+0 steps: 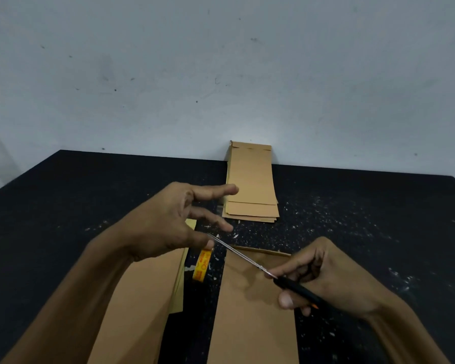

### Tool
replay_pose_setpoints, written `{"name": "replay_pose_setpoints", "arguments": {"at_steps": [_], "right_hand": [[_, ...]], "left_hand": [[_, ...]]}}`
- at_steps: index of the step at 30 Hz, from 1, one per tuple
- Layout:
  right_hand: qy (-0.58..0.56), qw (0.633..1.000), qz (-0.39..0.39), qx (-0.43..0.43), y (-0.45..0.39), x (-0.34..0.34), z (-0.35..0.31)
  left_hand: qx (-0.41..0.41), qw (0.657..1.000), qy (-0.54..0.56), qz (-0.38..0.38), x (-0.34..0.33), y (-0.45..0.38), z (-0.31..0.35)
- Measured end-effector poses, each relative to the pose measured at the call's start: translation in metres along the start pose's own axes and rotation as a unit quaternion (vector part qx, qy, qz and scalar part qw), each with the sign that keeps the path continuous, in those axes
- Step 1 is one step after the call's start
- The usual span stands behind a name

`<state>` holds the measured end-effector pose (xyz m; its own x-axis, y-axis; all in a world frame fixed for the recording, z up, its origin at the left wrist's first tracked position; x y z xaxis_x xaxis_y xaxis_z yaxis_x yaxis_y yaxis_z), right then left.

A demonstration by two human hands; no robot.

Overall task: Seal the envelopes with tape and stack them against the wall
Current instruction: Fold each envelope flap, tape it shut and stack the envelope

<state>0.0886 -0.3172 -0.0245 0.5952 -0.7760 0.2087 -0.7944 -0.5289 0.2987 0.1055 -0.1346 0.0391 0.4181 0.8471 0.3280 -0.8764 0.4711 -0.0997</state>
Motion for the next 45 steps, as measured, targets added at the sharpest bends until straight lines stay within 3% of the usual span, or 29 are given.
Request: {"name": "replay_pose_setpoints", "arguments": {"at_steps": [3, 5, 9, 11, 17, 20, 23, 26, 28, 30, 32, 37, 41, 45], "right_hand": [[-0.036, 0.998, 0.048, -0.017, 0.005, 0.011, 0.001], [-0.04, 0.99, 0.129, -0.03, 0.012, 0.028, 0.0], [0.085, 0.944, 0.304, -0.095, 0.022, 0.068, 0.006], [0.131, 0.914, 0.351, -0.154, 0.021, 0.081, 0.017], [0.384, 0.819, 0.374, -0.205, 0.016, 0.081, 0.018], [0.437, 0.801, 0.346, -0.22, 0.014, 0.075, 0.009], [0.432, 0.816, 0.325, -0.204, 0.013, 0.072, 0.003], [0.255, 0.907, 0.332, -0.038, 0.012, 0.06, -0.024], [0.077, 0.964, 0.256, 0.012, 0.003, 0.041, -0.035], [-0.018, 0.989, 0.147, -0.026, -0.011, 0.016, -0.032], [-0.094, 0.991, 0.082, -0.05, -0.02, 0.001, -0.025], [-0.181, 0.982, 0.045, 0.004, -0.026, -0.006, -0.025], [-0.192, 0.977, 0.085, 0.043, -0.029, 0.001, -0.026], [-0.158, 0.967, 0.171, 0.105, -0.027, 0.01, -0.036]], "left_hand": [[-0.025, 0.998, 0.027, 0.043, 0.007, -0.001, 0.005], [-0.047, 0.996, 0.045, 0.068, 0.01, 0.0, 0.01], [-0.083, 0.991, 0.065, 0.083, 0.004, -0.001, 0.018], [-0.096, 0.989, 0.075, 0.086, -0.002, -0.002, 0.021], [-0.14, 0.984, 0.055, 0.098, -0.016, -0.003, 0.025], [-0.158, 0.982, 0.04, 0.098, -0.021, -0.003, 0.029], [-0.17, 0.981, 0.017, 0.095, -0.025, -0.002, 0.032], [-0.17, 0.981, 0.021, 0.093, -0.028, -0.002, 0.034], [-0.167, 0.982, 0.024, 0.084, -0.032, -0.003, 0.034], [-0.164, 0.983, 0.027, 0.076, -0.035, -0.005, 0.032], [-0.16, 0.984, 0.028, 0.074, -0.038, -0.007, 0.03], [-0.144, 0.985, 0.037, 0.085, -0.037, -0.008, 0.021], [-0.12, 0.986, 0.043, 0.103, -0.035, -0.012, 0.011], [-0.095, 0.978, 0.012, 0.185, -0.023, -0.019, -0.001]]}}
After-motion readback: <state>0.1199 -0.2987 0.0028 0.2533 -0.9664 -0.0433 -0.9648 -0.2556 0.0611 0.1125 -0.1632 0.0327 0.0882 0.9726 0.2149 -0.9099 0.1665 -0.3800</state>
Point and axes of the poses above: each hand's wrist, its own y-axis away from the middle knuckle, its own x-axis out of the back of the hand, z = x × y, the point moved 9 cm from there along -y, towards the middle knuckle, and after that the axes turned 4 degrees about -x, right-handed, at the moved point
